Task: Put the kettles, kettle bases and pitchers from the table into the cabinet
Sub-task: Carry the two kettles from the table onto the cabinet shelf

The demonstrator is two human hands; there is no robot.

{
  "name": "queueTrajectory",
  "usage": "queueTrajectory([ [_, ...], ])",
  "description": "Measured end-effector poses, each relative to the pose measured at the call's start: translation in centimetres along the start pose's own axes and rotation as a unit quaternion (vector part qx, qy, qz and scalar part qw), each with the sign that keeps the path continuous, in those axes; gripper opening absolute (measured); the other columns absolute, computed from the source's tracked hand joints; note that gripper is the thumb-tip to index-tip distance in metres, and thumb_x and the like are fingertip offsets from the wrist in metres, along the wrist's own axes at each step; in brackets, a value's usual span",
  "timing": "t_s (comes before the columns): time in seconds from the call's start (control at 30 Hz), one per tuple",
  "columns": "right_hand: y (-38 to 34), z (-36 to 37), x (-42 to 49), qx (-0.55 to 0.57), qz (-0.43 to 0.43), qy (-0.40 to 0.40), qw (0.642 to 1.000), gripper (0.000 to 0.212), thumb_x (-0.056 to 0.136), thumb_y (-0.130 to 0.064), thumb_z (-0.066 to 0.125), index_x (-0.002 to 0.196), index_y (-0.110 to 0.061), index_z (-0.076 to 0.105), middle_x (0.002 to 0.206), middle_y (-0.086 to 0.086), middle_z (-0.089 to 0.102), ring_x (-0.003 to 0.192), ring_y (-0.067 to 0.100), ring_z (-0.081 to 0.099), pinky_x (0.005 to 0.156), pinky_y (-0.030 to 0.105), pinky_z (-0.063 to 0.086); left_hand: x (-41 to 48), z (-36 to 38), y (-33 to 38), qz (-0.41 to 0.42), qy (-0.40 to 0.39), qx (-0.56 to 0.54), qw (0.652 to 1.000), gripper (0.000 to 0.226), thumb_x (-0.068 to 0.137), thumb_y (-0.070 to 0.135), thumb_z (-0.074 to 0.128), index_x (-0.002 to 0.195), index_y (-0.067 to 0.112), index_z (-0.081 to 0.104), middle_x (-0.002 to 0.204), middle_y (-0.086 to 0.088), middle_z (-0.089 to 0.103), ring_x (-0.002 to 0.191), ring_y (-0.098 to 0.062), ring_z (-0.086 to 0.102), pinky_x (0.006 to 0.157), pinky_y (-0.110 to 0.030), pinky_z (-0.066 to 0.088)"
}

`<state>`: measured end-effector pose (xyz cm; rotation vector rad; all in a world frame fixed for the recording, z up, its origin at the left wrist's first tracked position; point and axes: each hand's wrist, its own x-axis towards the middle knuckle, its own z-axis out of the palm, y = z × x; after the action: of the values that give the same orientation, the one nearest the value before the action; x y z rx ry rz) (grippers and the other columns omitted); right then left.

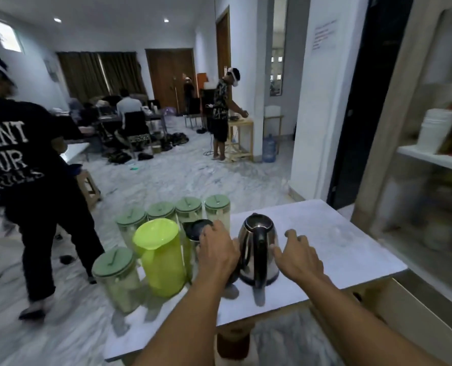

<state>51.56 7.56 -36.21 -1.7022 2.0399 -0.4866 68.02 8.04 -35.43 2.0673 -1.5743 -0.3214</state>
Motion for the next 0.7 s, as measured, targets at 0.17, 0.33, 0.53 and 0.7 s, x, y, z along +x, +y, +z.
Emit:
queueTrajectory([
  [0.17, -2.2, 4.0, 3.9, 0.042, 0.033, -0.041, 0.998, 0.063, 0.09, -0.051, 0.057, 0.137, -0.013, 0.04, 0.132, 0.014, 0.055, 0.121, 0.038, 0.055, 0.093, 0.043, 0.047, 2.6, 3.7, -4.0, -0.148, -0.059, -0.117, 0.98, 0.056, 0.088, 0.042, 0.062, 0.126, 0.003, 0.051, 0.126, -0.018, 0.06, 0.117, -0.037, 0.057, 0.089, -0.038, 0.048],
  [0.33, -2.4, 7.5, 9.4, 0.098, 0.11, -0.075, 0.986, 0.058, 0.083, -0.05, 0.068, 0.125, -0.012, 0.057, 0.121, 0.012, 0.066, 0.112, 0.035, 0.063, 0.088, 0.037, 0.051, 6.6, 7.3, -4.3, -0.258, -0.108, -0.301, 0.912, 0.055, 0.083, 0.049, 0.068, 0.11, 0.001, 0.068, 0.109, -0.015, 0.072, 0.103, -0.033, 0.066, 0.084, -0.031, 0.05],
  [0.53, -2.3, 9.9, 12.7, 0.19, 0.205, -0.05, 0.959, 0.031, 0.075, -0.028, 0.067, 0.103, -0.015, 0.063, 0.087, 0.006, 0.065, 0.086, 0.032, 0.061, 0.075, 0.031, 0.05, 10.1, 9.6, -3.8, -0.334, -0.063, -0.381, 0.86, 0.032, 0.083, 0.031, 0.066, 0.094, 0.001, 0.064, 0.094, -0.015, 0.069, 0.089, -0.033, 0.064, 0.082, -0.036, 0.052],
  [0.7, -1.9, 7.8, 11.7, 0.286, 0.226, 0.014, 0.931, 0.024, 0.069, -0.017, 0.064, 0.091, -0.009, 0.067, 0.084, 0.011, 0.072, 0.08, 0.031, 0.069, 0.071, 0.035, 0.057, 10.4, 6.3, -3.5, -0.295, -0.021, -0.367, 0.882, 0.035, 0.085, 0.031, 0.061, 0.091, -0.003, 0.068, 0.08, -0.013, 0.071, 0.071, -0.03, 0.063, 0.064, -0.03, 0.046],
])
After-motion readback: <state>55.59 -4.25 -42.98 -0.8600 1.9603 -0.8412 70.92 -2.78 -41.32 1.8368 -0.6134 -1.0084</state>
